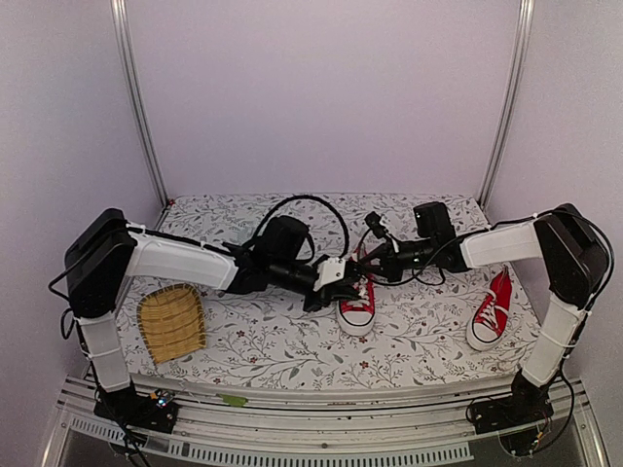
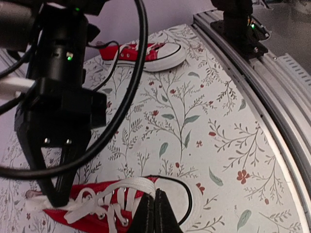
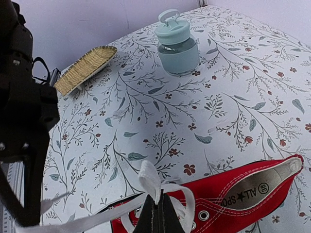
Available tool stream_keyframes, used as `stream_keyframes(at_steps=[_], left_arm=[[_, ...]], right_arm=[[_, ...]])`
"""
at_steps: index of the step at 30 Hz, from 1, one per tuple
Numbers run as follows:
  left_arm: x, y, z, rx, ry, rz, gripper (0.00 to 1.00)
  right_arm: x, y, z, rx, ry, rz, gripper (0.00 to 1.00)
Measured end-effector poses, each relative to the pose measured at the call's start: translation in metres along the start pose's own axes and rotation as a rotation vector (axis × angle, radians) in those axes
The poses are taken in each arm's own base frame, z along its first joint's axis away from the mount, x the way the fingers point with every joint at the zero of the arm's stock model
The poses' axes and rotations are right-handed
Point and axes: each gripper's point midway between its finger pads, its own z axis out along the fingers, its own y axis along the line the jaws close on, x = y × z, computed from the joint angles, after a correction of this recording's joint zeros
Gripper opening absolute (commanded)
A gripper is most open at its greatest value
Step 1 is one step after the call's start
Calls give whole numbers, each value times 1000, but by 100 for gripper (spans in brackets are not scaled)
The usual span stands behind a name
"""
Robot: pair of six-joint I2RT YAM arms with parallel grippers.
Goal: Tie the shoes
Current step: Wrap the half-tied shoelace around a loop with the shoelace.
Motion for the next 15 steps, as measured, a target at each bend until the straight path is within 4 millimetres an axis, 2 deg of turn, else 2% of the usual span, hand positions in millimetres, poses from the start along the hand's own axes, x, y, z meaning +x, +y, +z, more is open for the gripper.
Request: stream_keyframes(at_steps=[2,5,8,11,15], left_arm=[[-15,-3,14,31,-70,15,0],[-22,-6,35,56,-147,3,0],[-10,-7,56,42,-165,-36,0],[3,-3,75,2,-153,-66,5],[4,8,87,-62,-149,-71,17]], right_arm=[[-5,-3,-1,8,-9,2,1],[-11,-6,-3,15,-23,5,1],[-13,-6,-3,15,-26,9,1],[-13,-6,-3,14,-26,10,1],[-13,-6,-3,14,-25,9,1]])
